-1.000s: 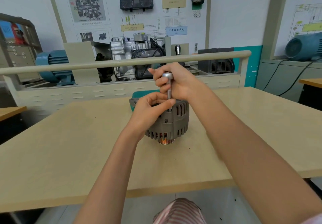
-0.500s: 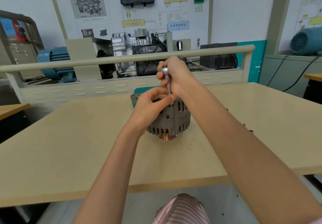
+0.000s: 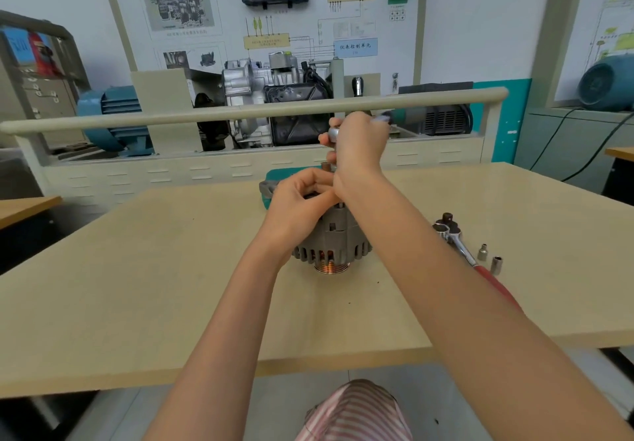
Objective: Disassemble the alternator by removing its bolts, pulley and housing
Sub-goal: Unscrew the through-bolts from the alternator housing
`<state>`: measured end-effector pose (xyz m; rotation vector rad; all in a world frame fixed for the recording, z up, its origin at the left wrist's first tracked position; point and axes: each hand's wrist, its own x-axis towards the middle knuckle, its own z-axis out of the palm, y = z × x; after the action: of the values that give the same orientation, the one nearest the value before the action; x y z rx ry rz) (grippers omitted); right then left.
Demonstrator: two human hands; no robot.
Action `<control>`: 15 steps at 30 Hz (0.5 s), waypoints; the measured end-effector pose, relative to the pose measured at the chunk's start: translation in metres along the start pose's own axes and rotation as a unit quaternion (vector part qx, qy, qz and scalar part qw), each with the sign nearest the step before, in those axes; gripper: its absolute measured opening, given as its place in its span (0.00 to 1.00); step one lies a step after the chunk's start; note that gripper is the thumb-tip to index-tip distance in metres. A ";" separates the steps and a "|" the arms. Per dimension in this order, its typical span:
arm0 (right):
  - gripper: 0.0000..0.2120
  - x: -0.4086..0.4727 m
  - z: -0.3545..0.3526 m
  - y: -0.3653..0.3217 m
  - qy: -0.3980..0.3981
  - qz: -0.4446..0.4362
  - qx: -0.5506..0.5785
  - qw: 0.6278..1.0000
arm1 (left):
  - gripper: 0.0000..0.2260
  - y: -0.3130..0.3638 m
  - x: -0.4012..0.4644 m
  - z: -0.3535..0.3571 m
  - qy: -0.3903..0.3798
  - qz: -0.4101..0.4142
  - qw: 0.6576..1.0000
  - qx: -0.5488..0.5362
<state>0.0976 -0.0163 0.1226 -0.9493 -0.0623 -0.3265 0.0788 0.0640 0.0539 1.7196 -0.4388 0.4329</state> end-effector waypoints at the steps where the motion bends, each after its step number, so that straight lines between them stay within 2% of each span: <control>1: 0.10 0.000 -0.001 -0.003 -0.025 0.030 -0.016 0.999 | 0.07 0.000 0.000 0.000 0.000 -0.002 1.000 0.001; 5: 0.12 0.009 -0.005 -0.016 -0.149 0.146 -0.085 0.974 | 0.02 0.004 0.001 -0.001 -0.016 -0.018 1.000 -0.005; 8: 0.10 0.016 -0.011 -0.021 -0.264 0.210 -0.062 0.939 | 0.04 0.005 0.001 -0.002 -0.032 -0.028 0.999 -0.012; 10: 0.09 0.018 -0.014 -0.023 -0.297 0.233 -0.053 0.925 | 0.04 0.005 0.001 -0.001 -0.021 -0.029 0.999 -0.021; 12: 0.09 0.016 -0.015 -0.023 -0.283 0.233 -0.042 0.930 | 0.02 0.004 0.001 0.001 -0.006 -0.027 0.999 -0.024; 13: 0.09 0.014 -0.013 -0.021 -0.250 0.220 -0.036 0.942 | 0.01 0.004 0.001 0.002 -0.002 -0.027 0.999 -0.023; 15: 0.09 0.009 -0.010 -0.014 -0.134 0.147 -0.030 0.980 | 0.02 0.002 0.001 0.002 0.004 -0.025 1.000 -0.019</control>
<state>0.1014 -0.0337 0.1294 -1.0426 -0.1575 0.0736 0.0789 0.0610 0.0562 1.6891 -0.3955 0.3923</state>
